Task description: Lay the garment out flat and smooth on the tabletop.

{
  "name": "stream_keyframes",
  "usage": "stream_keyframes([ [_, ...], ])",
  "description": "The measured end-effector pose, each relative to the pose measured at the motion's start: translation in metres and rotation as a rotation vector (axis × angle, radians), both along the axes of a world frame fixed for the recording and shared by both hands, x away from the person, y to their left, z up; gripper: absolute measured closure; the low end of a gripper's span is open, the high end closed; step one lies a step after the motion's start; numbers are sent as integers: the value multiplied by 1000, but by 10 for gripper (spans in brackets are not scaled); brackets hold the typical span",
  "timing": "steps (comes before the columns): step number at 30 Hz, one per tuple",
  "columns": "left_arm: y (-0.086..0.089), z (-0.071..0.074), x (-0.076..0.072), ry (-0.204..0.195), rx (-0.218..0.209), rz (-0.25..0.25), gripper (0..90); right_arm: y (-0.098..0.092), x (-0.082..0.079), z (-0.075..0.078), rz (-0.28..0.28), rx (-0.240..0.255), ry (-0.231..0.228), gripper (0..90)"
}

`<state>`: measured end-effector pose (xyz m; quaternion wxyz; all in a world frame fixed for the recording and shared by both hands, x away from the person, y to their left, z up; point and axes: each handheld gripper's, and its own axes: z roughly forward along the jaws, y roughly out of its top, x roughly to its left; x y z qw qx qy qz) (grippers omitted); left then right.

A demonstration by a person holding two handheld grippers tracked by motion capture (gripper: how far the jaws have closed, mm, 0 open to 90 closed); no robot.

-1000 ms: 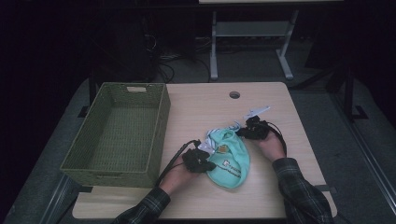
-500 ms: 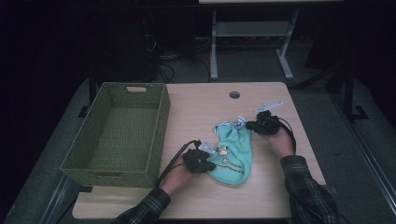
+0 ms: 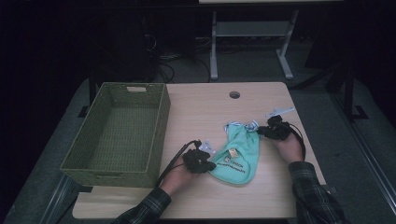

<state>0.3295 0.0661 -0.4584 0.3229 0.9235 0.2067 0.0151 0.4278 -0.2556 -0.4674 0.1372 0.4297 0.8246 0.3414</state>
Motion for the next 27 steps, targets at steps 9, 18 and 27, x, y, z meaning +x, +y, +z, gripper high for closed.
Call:
stream_keyframes([
  [9, 0, 0, 1, -2, -3, -2, 890, -8, -3, 19, -19, 54, -26, 728],
  [18, 1, 0, 1, -3, 7, -7, 890, 9, 2, 62, 44, 72, -74, 726],
  [27, 0, 0, 0, -4, -1, 2, 890, 53, 10, 68, 108, 69, -48, 728],
])
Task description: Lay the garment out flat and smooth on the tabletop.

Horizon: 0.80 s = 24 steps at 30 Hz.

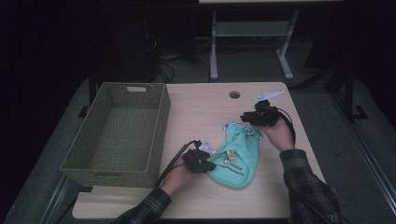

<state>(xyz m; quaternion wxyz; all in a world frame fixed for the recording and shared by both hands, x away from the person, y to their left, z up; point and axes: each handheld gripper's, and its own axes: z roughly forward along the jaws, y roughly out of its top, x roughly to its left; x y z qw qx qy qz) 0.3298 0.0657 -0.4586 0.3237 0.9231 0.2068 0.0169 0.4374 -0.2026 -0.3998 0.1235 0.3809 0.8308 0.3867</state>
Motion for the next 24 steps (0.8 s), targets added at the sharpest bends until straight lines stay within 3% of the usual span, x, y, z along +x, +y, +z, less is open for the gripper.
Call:
stream_keyframes([
  [12, 0, 0, 0, 2, 7, -3, 890, 41, 12, -22, 56, -51, 47, 729],
  [24, 0, 0, 0, 10, -8, 9, 890, 54, 18, -59, 53, -123, 117, 739],
])
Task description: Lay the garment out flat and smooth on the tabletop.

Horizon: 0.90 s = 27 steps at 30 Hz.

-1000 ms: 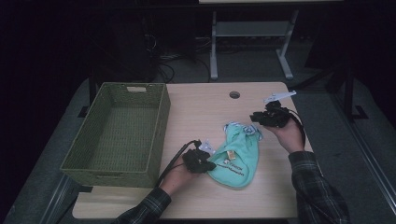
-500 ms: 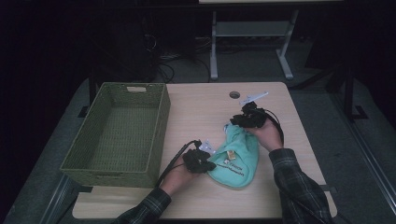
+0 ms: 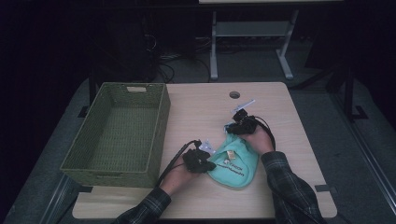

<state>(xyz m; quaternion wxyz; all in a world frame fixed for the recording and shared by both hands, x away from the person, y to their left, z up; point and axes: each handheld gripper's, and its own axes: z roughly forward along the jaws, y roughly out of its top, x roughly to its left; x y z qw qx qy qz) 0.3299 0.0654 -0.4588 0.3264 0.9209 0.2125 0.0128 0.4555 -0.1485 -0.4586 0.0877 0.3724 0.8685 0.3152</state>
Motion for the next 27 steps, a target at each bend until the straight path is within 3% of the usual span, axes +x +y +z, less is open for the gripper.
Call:
stream_keyframes([
  [7, 0, 0, 0, 0, 0, 0, 890, 0, -2, -4, 3, -17, -32, 891],
  [12, 0, 0, 0, 1, 1, -1, 890, -1, -3, -3, -6, -1, -39, 900],
  [16, 0, 0, 1, 1, 0, -4, 890, -3, -2, 9, -21, 31, -61, 900],
  [21, 0, 0, 0, 2, 0, -3, 890, 1, 5, 20, -32, 21, -91, 900],
  [27, 0, 0, 0, 3, 1, -3, 890, 5, 19, 20, -75, 20, -85, 900],
])
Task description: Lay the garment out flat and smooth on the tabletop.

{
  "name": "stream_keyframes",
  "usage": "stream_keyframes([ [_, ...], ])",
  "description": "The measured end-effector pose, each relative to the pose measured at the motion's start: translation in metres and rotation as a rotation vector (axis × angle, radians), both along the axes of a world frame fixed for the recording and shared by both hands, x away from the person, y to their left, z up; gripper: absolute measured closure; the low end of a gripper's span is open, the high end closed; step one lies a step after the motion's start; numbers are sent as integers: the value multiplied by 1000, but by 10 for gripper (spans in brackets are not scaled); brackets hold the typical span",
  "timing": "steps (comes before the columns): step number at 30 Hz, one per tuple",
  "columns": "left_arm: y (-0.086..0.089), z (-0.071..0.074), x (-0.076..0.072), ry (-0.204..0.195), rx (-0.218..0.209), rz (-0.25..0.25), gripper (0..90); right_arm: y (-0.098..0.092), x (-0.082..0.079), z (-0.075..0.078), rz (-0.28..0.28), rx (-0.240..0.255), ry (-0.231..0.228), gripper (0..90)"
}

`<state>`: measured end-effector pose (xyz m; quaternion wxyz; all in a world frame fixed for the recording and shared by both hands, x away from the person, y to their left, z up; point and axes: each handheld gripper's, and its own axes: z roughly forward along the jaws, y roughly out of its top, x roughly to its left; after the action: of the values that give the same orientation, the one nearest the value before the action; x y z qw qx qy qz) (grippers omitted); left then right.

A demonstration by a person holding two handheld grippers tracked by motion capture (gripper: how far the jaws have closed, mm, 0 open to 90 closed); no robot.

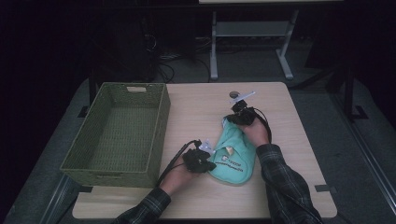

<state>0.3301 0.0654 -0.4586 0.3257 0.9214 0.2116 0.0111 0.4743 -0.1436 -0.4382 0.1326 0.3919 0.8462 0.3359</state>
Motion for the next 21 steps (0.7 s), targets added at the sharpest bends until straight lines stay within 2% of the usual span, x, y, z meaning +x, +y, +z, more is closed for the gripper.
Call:
stream_keyframes([
  [2, 0, 0, 0, -1, 0, 0, 889, 2, 3, -3, -13, -9, -1, 900],
  [4, 0, 0, 0, -3, 3, -4, 884, 2, 3, -5, 4, 8, 10, 900],
  [5, 0, 0, 0, -1, 2, -7, 878, 1, 1, -4, 7, 11, 1, 900],
  [10, -3, 2, -1, -3, 14, -8, 853, -9, -9, 8, 19, 40, -19, 900],
  [12, -3, 6, 0, -1, -8, 4, 853, -15, -13, 12, 26, 39, -27, 900],
  [15, 0, 13, 5, -21, -15, 2, 855, -23, -20, 18, 27, 41, -34, 900],
  [17, 2, 17, 8, -13, -39, 21, 871, -31, -26, 21, 26, 51, -36, 900],
  [21, 6, 27, 18, -18, -49, 35, 895, -44, -37, 27, 30, 64, -44, 900],
])
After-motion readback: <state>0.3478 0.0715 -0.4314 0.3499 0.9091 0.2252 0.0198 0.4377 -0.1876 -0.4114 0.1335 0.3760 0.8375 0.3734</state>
